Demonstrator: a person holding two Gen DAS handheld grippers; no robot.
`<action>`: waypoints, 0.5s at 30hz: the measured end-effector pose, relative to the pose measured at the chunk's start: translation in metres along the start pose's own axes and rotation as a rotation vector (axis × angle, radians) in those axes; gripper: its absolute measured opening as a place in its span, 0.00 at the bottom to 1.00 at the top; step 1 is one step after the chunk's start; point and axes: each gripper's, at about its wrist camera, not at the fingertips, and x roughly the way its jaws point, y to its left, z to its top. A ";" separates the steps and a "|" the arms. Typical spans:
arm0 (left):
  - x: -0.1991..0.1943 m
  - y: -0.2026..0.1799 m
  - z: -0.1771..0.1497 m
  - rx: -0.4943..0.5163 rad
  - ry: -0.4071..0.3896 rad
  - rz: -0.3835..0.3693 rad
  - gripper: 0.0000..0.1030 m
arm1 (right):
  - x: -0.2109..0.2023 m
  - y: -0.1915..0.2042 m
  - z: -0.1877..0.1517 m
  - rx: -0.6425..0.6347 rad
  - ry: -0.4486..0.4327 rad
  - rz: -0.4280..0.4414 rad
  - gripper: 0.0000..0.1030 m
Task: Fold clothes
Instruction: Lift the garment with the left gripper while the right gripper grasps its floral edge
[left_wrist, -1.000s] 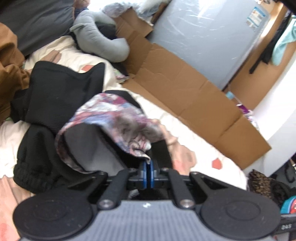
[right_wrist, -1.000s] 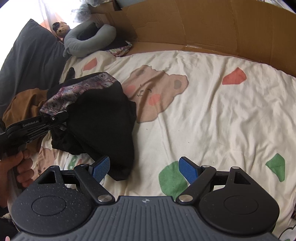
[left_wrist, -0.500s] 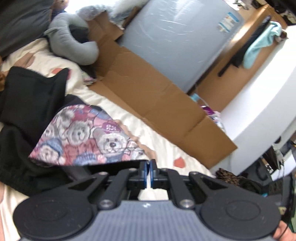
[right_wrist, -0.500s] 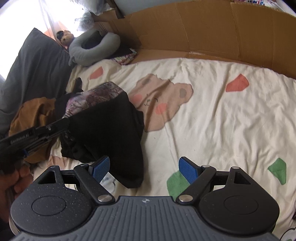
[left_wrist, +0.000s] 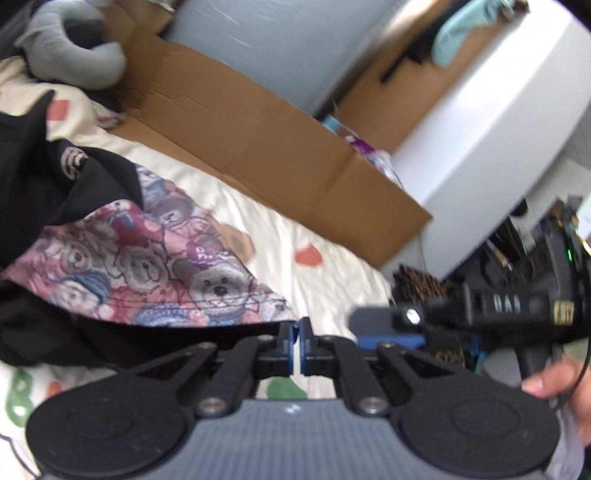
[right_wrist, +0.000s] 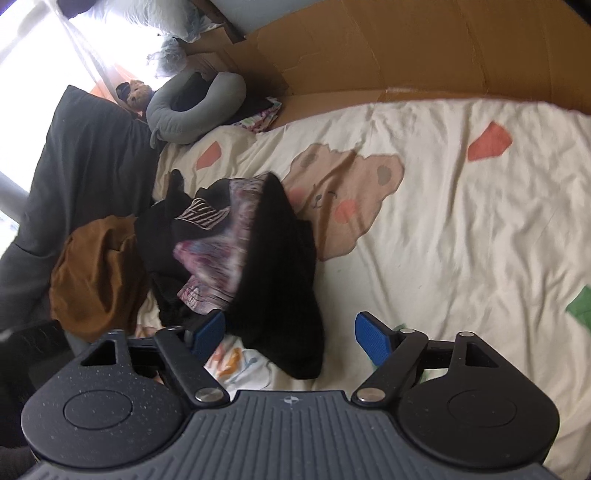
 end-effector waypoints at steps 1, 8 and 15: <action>0.004 -0.003 -0.002 0.009 0.009 -0.006 0.02 | 0.002 0.000 -0.001 0.010 0.009 0.009 0.74; 0.011 -0.028 -0.022 0.117 0.051 -0.033 0.02 | 0.015 -0.008 -0.007 0.085 0.070 0.042 0.55; 0.015 -0.041 -0.033 0.183 0.071 -0.024 0.02 | 0.022 -0.012 -0.012 0.102 0.105 0.034 0.32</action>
